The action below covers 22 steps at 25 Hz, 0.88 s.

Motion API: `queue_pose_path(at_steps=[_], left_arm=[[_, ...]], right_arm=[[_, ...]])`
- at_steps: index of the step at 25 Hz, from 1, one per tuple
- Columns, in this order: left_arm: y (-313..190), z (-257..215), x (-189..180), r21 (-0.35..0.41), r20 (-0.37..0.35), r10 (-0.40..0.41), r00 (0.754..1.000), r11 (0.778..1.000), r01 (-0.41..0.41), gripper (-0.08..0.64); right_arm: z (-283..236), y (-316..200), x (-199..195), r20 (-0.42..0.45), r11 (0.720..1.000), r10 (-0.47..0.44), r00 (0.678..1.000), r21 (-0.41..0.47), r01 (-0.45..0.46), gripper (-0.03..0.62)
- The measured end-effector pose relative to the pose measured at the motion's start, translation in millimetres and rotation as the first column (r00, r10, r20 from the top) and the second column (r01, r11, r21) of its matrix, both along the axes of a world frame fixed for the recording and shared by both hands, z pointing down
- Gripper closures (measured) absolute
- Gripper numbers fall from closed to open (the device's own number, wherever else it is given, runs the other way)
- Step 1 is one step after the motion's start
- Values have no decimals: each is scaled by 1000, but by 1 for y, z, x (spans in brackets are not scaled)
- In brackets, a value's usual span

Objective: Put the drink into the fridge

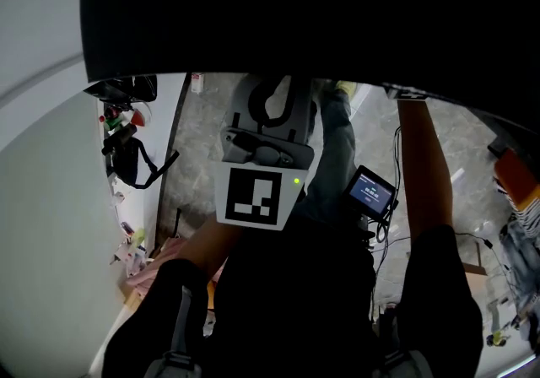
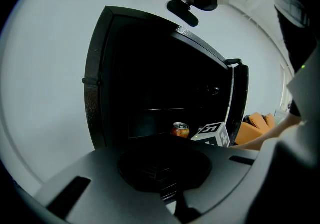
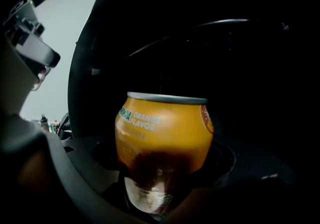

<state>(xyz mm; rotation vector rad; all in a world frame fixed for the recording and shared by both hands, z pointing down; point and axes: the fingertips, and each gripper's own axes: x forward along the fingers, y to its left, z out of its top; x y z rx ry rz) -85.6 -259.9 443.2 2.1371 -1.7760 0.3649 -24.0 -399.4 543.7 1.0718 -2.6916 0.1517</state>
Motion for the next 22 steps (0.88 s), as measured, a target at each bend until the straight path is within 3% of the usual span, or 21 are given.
queue_pose_path(at_steps=[22], left_arm=[[0, 4, 12, -16, 7, 23, 1000, 1000, -22, 549]], right_arm=[[23, -5, 3, -33, 999, 19, 999, 39, -17, 236]])
